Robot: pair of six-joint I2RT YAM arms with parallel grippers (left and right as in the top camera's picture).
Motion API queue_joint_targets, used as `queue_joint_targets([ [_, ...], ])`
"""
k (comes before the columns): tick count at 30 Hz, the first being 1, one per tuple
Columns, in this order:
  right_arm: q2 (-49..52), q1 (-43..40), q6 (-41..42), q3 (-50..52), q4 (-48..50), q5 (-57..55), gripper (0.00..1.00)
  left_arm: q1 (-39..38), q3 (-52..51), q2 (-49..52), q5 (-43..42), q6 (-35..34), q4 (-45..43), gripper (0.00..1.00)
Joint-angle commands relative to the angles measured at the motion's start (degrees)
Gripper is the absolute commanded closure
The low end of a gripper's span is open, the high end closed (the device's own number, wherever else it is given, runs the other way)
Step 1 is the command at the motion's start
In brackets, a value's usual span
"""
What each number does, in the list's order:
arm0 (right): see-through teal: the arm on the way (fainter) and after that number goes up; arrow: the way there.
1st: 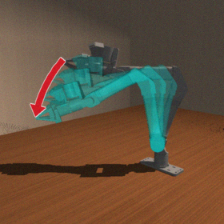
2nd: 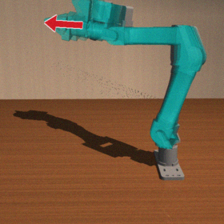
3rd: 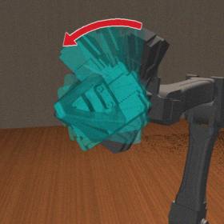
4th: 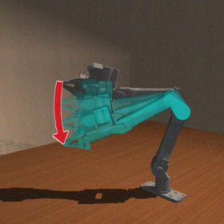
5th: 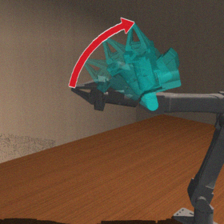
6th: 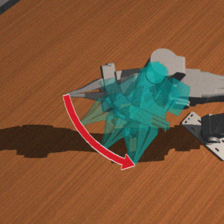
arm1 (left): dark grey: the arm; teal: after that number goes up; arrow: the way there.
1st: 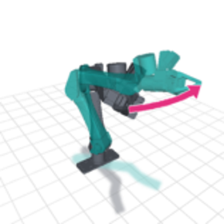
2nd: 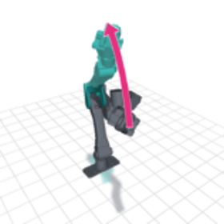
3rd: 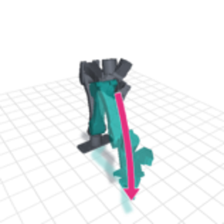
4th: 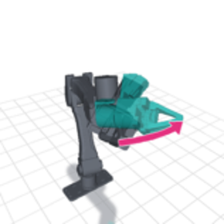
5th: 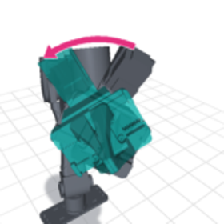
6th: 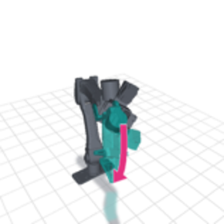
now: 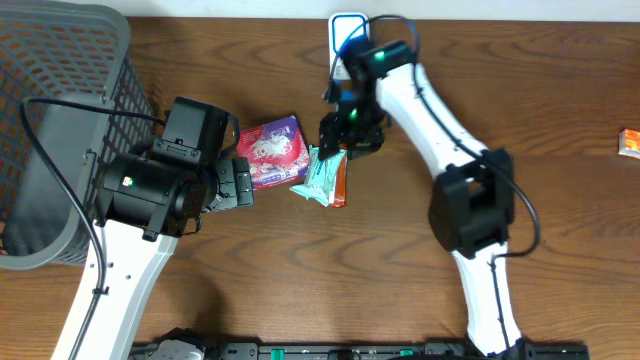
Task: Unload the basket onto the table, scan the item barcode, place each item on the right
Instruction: 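Reach the right gripper to the green wipes pack and grasp it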
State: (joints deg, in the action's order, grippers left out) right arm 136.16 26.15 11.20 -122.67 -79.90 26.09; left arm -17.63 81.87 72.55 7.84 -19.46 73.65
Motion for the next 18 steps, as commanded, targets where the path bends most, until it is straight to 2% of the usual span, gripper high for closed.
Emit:
queue_joint_targets([
  [1, 3.63, 0.92, 3.41, 0.24, 0.04, -1.55, 0.46, 0.31, -0.26, 0.11, 0.17, 0.11, 0.26, 0.02],
  [3, 5.14, 1.31, 3.61, 0.24, 0.35, -1.53, 0.54, 0.31, -0.26, 0.11, 0.17, 0.13, 0.26, 0.02],
  [5, 6.29, 1.44, 3.63, 0.24, 0.87, -1.55, 0.67, 0.31, -0.28, 0.11, 0.17, 0.13, 0.26, 0.02],
  [11, 4.79, -0.11, 3.8, -0.22, 1.03, -1.81, 0.98, 0.31, -0.26, 0.11, 0.17, 0.11, 0.26, 0.02],
  [18, -1.81, -5.35, 0.37, -0.96, -0.39, -2.23, 0.99, 0.31, -0.28, 0.11, 0.17, 0.13, 0.26, 0.02],
])
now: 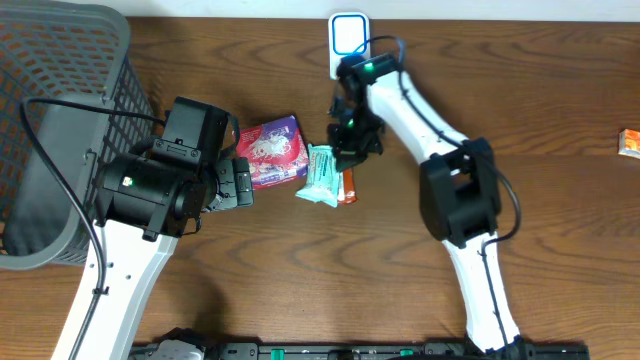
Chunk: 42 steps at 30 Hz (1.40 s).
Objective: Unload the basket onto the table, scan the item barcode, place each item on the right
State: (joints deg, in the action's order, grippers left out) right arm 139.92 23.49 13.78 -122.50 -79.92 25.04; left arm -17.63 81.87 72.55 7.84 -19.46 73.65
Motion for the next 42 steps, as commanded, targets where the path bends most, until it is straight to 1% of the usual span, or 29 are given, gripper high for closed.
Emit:
queue_joint_targets([
  [1, -6.69, -3.45, -2.84, -1.14, -0.74, -1.22, 0.99, 0.31, -0.26, 0.11, 0.17, 0.13, 0.26, 0.02],
  [5, -9.35, -5.53, -3.1, -1.14, -2.05, -5.88, 0.99, 0.31, -0.26, 0.11, 0.17, 0.13, 0.26, 0.02],
  [7, -9.86, -6.03, -3.13, -1.14, -2.49, -5.92, 0.99, 0.31, -0.26, 0.11, 0.17, 0.11, 0.26, 0.02],
  [8, -9.86, -6.08, -3.15, -1.14, -2.67, -5.11, 0.96, 0.31, -0.26, 0.11, 0.17, 0.11, 0.26, 0.02],
  [9, -9.84, -5.97, -3.17, -1.14, -2.86, -4.07, 0.89, 0.31, -0.26, 0.11, 0.17, 0.11, 0.26, 0.02],
  [10, -9.66, -5.62, -3.54, -1.05, -2.86, -3.3, 0.84, 0.31, -0.26, 0.11, 0.17, 0.11, 0.26, 0.02],
  [11, -9.49, -4.96, -3.63, -1.03, -2.75, -2.84, 0.74, 0.31, -0.26, 0.11, 0.17, 0.11, 0.26, 0.02],
  [12, -9.4, -4.26, -3.58, -0.92, -2.43, -2.84, 0.64, 0.31, -0.26, 0.11, 0.17, 0.11, 0.26, 0.02],
  [14, -9.16, -2.45, -3.56, -0.46, -0.96, -2.84, 0.36, 0.31, -0.26, 0.11, 0.17, 0.13, 0.26, 0.02],
  [15, -9.01, -1.4, -3.54, -0.33, -0.22, -2.86, 0.26, 0.31, -0.26, 0.11, 0.17, 0.11, 0.26, 0.02],
  [17, -8.48, 0.76, -2.95, -0.31, 1.33, -3.1, 0.25, 0.31, -0.26, 0.11, 0.17, 0.11, 0.26, 0.02],
  [18, -8.17, 1.95, -1.36, -0.31, 2.25, -4.11, 0.25, 0.31, -0.26, 0.11, 0.17, 0.13, 0.28, 0.02],
  [23, -5.95, 6.38, 8.33, -0.28, 4.24, -14.16, 0.27, 0.31, -0.26, 0.11, 0.17, 0.11, 0.26, 0.02],
  [25, -4.42, 7.78, 10.14, -0.28, 4.63, -15.26, 0.28, 0.31, -0.28, 0.11, 0.17, 0.11, 0.26, 0.02],
  [28, -1.97, 9.09, 12.17, -0.28, 4.61, -17.79, 0.28, 0.31, -0.26, 0.11, 0.17, 0.11, 0.26, 0.02],
  [30, -0.26, 9.49, 12.83, -0.28, 4.74, -17.59, 0.28, 0.31, -0.26, 0.11, 0.17, 0.11, 0.26, 0.02],
  [32, 1.57, 9.66, 12.76, -0.28, 5.38, -15.58, 0.32, 0.31, -0.26, 0.11, 0.17, 0.11, 0.26, 0.02],
  [33, 2.51, 9.75, 12.72, -0.28, 5.86, -14.78, 0.37, 0.31, -0.26, 0.11, 0.17, 0.13, 0.26, 0.02],
  [34, 3.17, 9.84, 12.28, -0.28, 6.23, -14.4, 0.48, 0.31, -0.26, 0.11, 0.17, 0.11, 0.26, 0.02],
  [35, 3.82, 9.84, 11.39, -0.28, 6.49, -14.47, 0.71, 0.31, -0.26, 0.11, 0.17, 0.11, 0.26, 0.02],
  [36, 4.04, 9.84, 10.82, -0.28, 6.47, -14.45, 0.82, 0.31, -0.26, 0.11, 0.17, 0.11, 0.26, 0.02],
  [37, 4.13, 9.73, 10.34, -0.28, 6.29, -14.45, 0.96, 0.31, -0.26, 0.11, 0.15, 0.11, 0.26, 0.02],
  [38, 4.09, 9.53, 10.12, -0.28, 6.16, -14.43, 0.99, 0.31, -0.26, 0.11, 0.17, 0.11, 0.26, 0.02],
  [42, 2.47, 7.8, 8.46, -1.29, 4.02, -14.4, 0.99, 0.31, -0.26, 0.11, 0.17, 0.11, 0.26, 0.02],
])
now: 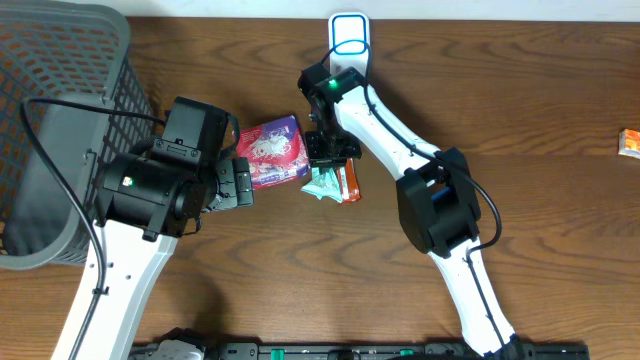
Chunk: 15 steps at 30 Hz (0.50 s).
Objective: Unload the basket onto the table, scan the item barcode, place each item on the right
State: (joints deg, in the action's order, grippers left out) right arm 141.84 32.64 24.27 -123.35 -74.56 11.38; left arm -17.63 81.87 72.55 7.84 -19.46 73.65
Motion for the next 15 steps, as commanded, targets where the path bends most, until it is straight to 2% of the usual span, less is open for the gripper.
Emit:
queue_joint_targets([
  [1, -0.24, -2.05, -2.67, -0.68, -2.1, -0.74, 0.99, 0.31, -0.26, 0.11, 0.17, 0.11, 0.26, 0.02],
  [8, -8.66, -8.26, -11.04, -1.2, -7.06, -1.01, 0.99, 0.31, -0.26, 0.11, 0.17, 0.11, 0.26, 0.02],
  [15, -12.96, -15.41, -11.47, -1.2, -11.06, -11.8, 0.99, 0.31, -0.26, 0.11, 0.17, 0.11, 0.26, 0.02],
])
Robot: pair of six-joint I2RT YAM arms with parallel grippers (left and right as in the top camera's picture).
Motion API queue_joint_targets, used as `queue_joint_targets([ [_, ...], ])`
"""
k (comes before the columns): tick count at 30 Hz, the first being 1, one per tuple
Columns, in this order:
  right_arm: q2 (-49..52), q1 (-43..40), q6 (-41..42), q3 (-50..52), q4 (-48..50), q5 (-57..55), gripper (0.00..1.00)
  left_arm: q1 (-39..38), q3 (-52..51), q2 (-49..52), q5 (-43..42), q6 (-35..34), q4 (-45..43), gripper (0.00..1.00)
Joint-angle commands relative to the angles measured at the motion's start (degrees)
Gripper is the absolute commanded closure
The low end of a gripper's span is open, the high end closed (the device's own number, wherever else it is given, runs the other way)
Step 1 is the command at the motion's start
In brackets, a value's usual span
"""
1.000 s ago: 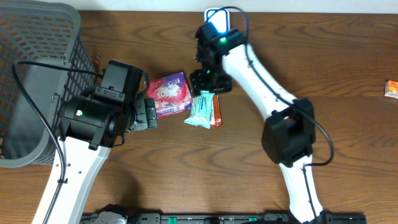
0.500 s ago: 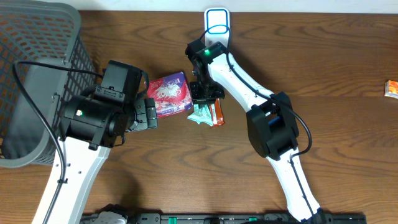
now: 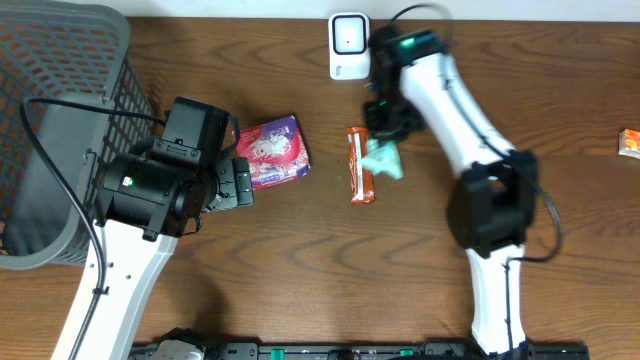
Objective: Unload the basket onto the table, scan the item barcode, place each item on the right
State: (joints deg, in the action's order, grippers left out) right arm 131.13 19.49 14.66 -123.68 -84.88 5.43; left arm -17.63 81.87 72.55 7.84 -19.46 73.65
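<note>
A white barcode scanner [image 3: 347,45] stands at the table's back edge. Just below and right of it, my right gripper [image 3: 384,128] is shut on a teal packet [image 3: 383,158] that hangs from its fingers. An orange snack bar [image 3: 360,165] lies flat just left of the teal packet. Further left rests a pink and purple packet [image 3: 272,150]. My left gripper [image 3: 243,180] sits at that packet's left edge; its fingers are too dark to read.
A dark mesh basket [image 3: 60,120] fills the left side of the table, partly behind my left arm. A small orange box [image 3: 628,142] lies at the far right edge.
My right gripper was down on the teal packet next to the pink packet. Now it holds the teal packet further right, near the scanner. The orange bar lies uncovered. The left arm has not moved.
The teal packet lay across the orange bar beside the pink packet, with my right gripper over it. The gripper stayed there, then stood further left on the packet. Now the teal packet is off the bar, held below the scanner.
</note>
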Motion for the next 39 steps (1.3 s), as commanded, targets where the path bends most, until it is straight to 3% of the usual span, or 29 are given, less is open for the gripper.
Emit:
queue_joint_targets([
  [1, -2.23, -3.04, -1.81, -0.85, -1.31, -7.43, 0.99, 0.31, -0.26, 0.11, 0.17, 0.13, 0.28, 0.02],
  [12, -0.17, -6.43, 14.78, 8.11, -2.23, -37.44, 0.99, 0.31, -0.26, 0.11, 0.17, 0.11, 0.26, 0.02],
  [17, -0.17, -5.2, 16.24, 15.34, 4.55, -39.78, 0.97, 0.31, -0.26, 0.11, 0.17, 0.11, 0.26, 0.02],
  [20, -0.17, -3.56, 16.63, 19.67, 8.63, -39.26, 0.81, 0.31, -0.26, 0.11, 0.17, 0.11, 0.26, 0.02],
  [24, -0.17, -0.37, 16.61, 21.94, 10.58, -34.67, 0.74, 0.31, -0.26, 0.11, 0.17, 0.11, 0.26, 0.02],
  [26, -0.42, 1.03, 16.61, 20.61, 9.55, -33.92, 0.65, 0.31, -0.26, 0.11, 0.17, 0.13, 0.26, 0.02],
  [29, -0.48, 2.29, 16.57, 14.75, 4.61, -34.47, 0.18, 0.31, -0.26, 0.11, 0.17, 0.13, 0.26, 0.02],
  [30, -0.48, 2.38, 16.17, 11.91, 2.34, -34.47, 0.09, 0.31, -0.26, 0.11, 0.15, 0.11, 0.26, 0.02],
  [32, -0.48, 2.36, 14.6, 7.02, -1.4, -34.45, 0.01, 0.31, -0.26, 0.11, 0.17, 0.11, 0.26, 0.02],
  [36, -0.48, 2.38, 13.11, -0.59, -7.28, -32.76, 0.01, 0.31, -0.26, 0.11, 0.17, 0.11, 0.26, 0.02],
  [39, -0.48, 2.36, 9.86, -0.92, -8.0, -26.12, 0.12, 0.31, -0.26, 0.11, 0.17, 0.11, 0.26, 0.02],
])
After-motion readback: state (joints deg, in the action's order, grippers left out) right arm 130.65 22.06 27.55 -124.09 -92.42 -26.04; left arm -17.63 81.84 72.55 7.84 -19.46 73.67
